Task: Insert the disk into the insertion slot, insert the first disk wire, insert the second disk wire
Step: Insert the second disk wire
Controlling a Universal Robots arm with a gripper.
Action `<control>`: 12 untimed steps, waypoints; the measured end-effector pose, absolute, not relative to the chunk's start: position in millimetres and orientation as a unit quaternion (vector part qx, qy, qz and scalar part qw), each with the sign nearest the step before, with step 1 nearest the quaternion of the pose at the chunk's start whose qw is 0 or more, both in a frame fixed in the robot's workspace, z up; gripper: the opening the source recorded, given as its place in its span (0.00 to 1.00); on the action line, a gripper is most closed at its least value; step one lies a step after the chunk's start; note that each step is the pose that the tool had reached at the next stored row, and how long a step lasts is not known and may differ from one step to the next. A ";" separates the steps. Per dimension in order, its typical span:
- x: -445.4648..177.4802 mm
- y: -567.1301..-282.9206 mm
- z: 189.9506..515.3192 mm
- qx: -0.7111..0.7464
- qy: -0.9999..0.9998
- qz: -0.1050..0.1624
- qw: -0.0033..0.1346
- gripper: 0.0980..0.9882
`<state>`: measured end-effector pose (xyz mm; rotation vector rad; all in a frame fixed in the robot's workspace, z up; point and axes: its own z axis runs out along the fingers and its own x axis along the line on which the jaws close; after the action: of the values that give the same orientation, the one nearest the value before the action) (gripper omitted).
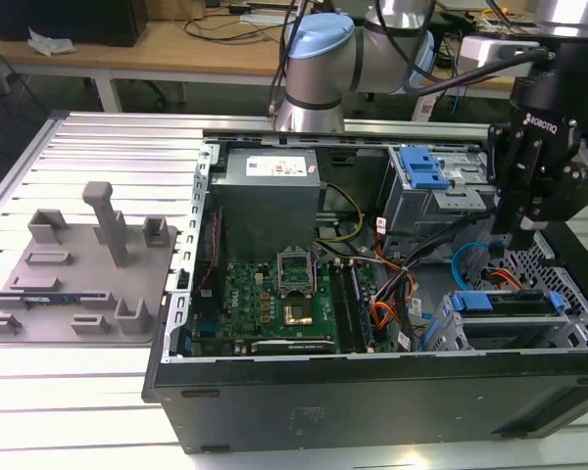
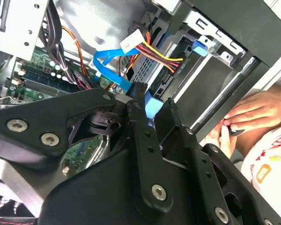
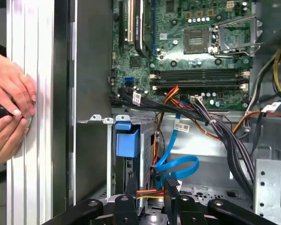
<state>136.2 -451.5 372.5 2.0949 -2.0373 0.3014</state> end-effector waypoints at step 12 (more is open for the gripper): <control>126.7 -445.0 363.3 0.745 -0.645 0.125 0.114 0.30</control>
<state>126.7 -445.0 363.3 2.1863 -1.8908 0.3662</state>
